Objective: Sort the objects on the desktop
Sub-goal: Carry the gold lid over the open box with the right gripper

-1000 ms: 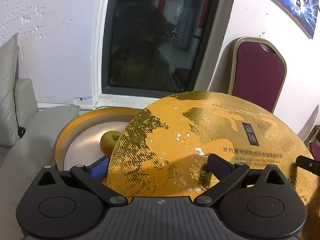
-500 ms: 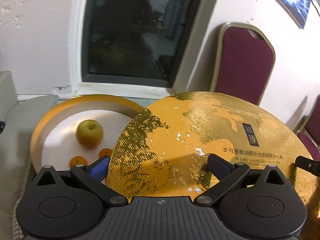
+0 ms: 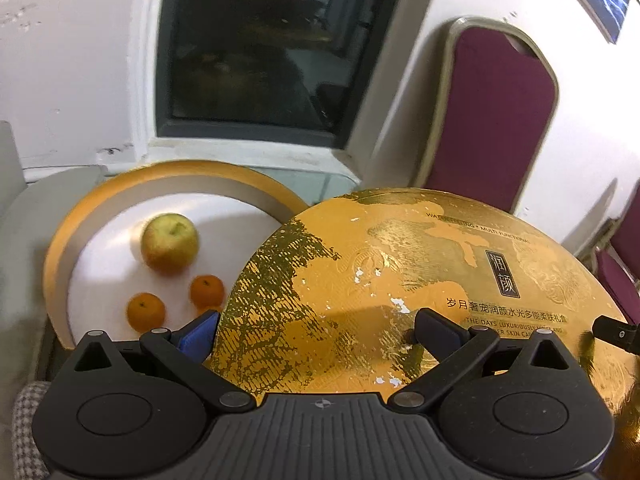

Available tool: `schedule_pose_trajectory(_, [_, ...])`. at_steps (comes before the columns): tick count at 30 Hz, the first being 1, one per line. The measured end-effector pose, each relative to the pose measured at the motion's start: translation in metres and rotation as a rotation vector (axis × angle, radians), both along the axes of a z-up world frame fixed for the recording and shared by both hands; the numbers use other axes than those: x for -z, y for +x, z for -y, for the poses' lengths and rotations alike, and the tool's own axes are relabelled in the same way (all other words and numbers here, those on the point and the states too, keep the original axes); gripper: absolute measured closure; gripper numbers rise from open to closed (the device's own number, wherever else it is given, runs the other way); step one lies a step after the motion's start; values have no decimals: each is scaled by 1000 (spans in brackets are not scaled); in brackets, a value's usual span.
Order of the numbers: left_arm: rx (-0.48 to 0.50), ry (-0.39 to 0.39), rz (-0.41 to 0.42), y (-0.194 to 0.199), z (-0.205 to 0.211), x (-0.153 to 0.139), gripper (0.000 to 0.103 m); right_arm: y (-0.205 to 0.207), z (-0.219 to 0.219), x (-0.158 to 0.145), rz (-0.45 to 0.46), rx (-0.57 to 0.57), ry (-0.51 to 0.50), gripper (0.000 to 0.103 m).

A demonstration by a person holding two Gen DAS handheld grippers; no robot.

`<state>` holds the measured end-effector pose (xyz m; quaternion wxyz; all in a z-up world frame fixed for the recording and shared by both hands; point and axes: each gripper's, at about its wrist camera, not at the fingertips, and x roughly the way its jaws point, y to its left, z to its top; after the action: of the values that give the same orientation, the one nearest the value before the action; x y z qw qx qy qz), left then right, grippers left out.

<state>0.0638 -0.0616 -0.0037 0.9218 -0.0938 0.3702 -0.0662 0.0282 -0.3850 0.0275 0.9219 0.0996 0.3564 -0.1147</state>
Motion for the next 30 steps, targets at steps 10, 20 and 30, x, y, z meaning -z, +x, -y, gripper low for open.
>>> schedule_pose_trajectory(10, [-228,68,136,12,-85,-14,2,73,-69,6,95,-185,68,8])
schedule_pose_trajectory(20, [-396,116,194,44,-164,5,2,151,-161,33,151,-392,147,8])
schedule_pose_trajectory(30, [-416,124,149,86,-185,32,2,205,-200,66,107,-438,163,8])
